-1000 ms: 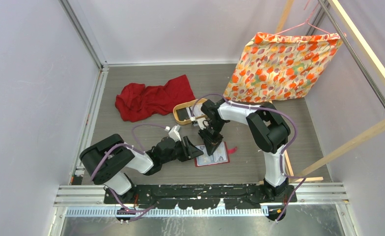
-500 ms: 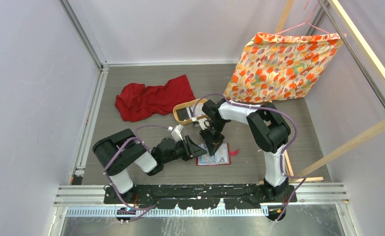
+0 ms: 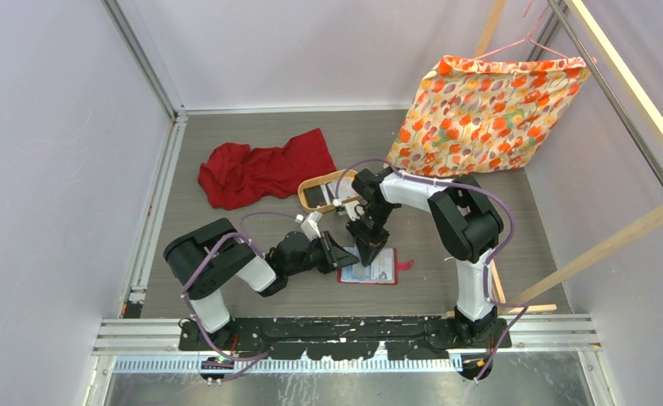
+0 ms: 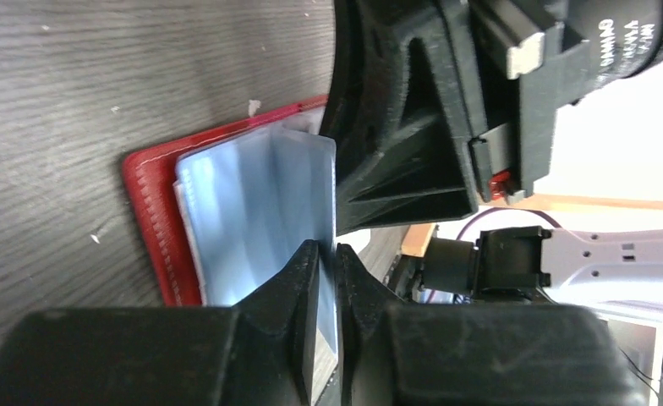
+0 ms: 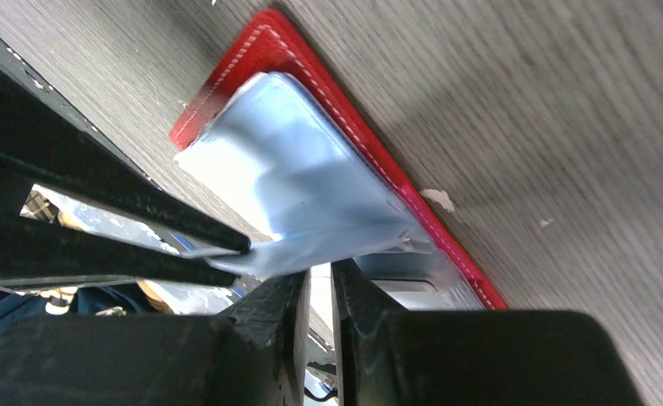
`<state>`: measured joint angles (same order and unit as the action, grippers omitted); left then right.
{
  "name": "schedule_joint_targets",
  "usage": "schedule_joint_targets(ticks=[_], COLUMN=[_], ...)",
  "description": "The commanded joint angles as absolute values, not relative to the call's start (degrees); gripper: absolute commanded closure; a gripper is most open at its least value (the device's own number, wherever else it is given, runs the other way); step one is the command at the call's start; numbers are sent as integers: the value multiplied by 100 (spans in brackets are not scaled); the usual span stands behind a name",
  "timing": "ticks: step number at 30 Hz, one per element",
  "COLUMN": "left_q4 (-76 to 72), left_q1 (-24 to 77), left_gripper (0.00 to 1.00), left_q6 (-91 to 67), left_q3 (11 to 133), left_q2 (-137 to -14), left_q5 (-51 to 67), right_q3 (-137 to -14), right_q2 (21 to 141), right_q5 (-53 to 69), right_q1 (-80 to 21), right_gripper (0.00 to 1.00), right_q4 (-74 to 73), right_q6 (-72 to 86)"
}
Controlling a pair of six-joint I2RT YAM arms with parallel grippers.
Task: Put the credit cards into the card holder
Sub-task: Insert the credit card into the card holder.
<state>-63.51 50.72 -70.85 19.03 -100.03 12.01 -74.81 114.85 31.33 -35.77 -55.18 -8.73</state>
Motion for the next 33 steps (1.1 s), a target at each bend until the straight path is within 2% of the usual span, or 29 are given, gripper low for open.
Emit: schedule_joint_targets(ticks=[1, 3, 7, 17, 21, 26, 33], left_q4=[-5360, -5012, -4183, -623, 195, 334, 242], left_q1=[5106, 5107, 5114, 5148, 5184, 5192, 5361], left_gripper=[91, 96, 99, 100, 99, 95, 76], left_q6=[-6723, -6639, -6376, -5291, -5050, -4975, -5017], left_q3=[2171, 2203, 2297, 3164, 3596, 3946, 4385], left_q2=[-9696, -9562, -9120, -7682, -7530, -7919, -8454], left_q5=[1172, 1073, 873, -46, -164, 136, 399], right_q3=[-7613, -7634, -7728, -7559, -7554, -7519, -7471], right_q2=[11026, 10933, 10640, 9771, 9676, 9609, 9623], right_q5=[3334, 3357, 3509, 3884, 3902, 3954, 4002], right_q1=[-3489, -3457, -3333, -2771, -2622, -2454, -2337], right_gripper=[79, 79, 78, 77, 76, 76, 76], right_q4=[-5165, -5226, -5472, -5506, -5466, -5441, -5416], right_q6=[-1053, -1133, -1411, -1693, -1639, -1608, -1561])
